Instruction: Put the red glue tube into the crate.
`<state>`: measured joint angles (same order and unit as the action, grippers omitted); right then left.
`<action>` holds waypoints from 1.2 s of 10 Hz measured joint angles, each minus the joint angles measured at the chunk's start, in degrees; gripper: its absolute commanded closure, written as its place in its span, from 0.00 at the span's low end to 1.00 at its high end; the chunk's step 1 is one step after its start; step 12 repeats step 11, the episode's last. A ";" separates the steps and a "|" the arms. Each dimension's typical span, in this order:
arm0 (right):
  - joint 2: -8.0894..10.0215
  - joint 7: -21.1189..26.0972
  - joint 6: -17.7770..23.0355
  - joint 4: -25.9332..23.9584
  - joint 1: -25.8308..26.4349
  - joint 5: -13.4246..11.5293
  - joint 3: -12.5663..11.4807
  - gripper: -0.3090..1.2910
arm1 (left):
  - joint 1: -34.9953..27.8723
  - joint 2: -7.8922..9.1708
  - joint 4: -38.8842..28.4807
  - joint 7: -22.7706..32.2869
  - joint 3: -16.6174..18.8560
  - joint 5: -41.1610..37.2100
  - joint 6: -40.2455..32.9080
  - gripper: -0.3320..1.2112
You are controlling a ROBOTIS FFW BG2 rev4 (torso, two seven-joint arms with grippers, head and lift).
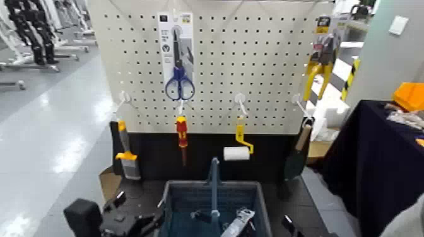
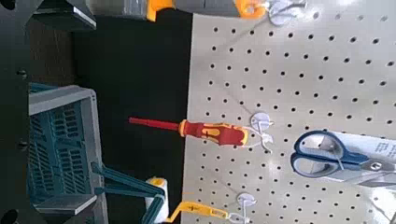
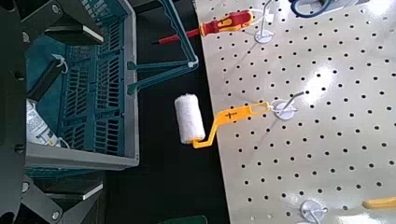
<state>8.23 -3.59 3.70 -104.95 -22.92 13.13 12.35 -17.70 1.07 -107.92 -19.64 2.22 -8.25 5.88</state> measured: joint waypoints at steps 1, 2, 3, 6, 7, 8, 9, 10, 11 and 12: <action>0.01 0.18 0.13 -0.37 -0.39 -0.50 -0.25 0.32 | -2.00 -0.78 0.06 1.81 -0.16 1.08 -2.15 0.12; 0.02 0.94 0.67 -0.69 -0.96 -1.15 -0.48 0.32 | -4.50 -1.00 0.10 3.93 -0.35 2.84 -4.70 0.12; -0.13 1.29 1.04 -0.98 -1.51 -1.89 -0.78 0.32 | -6.14 -1.06 0.27 4.84 -0.49 4.80 -6.60 0.12; -0.45 3.60 0.46 -2.25 -2.89 -3.66 -1.28 0.32 | -8.18 -1.07 0.37 9.10 -1.59 7.12 -10.32 0.16; -0.46 3.78 -0.26 -2.59 -3.02 -3.87 -1.28 0.32 | -8.71 -1.07 0.40 10.64 -2.18 7.30 -11.50 0.17; -0.45 3.78 -0.57 -2.75 -3.07 -4.02 -1.31 0.32 | -9.04 -1.07 0.40 11.50 -2.55 7.32 -11.94 0.17; -0.42 3.79 -0.70 -2.86 -3.09 -4.22 -1.33 0.32 | -9.23 -1.07 0.37 11.71 -2.78 7.30 -12.02 0.17; -0.43 4.10 -0.71 -3.01 -3.10 -4.64 -1.31 0.30 | -9.26 -1.07 0.35 11.66 -2.88 7.27 -11.92 0.17; -0.48 5.18 -0.78 -3.42 -3.19 -5.63 -1.23 0.26 | -9.21 -1.07 0.34 11.65 -2.99 7.21 -11.87 0.17; -0.48 5.18 -0.78 -3.42 -3.19 -5.63 -1.23 0.26 | -9.21 -1.07 0.34 11.65 -2.99 7.21 -11.87 0.17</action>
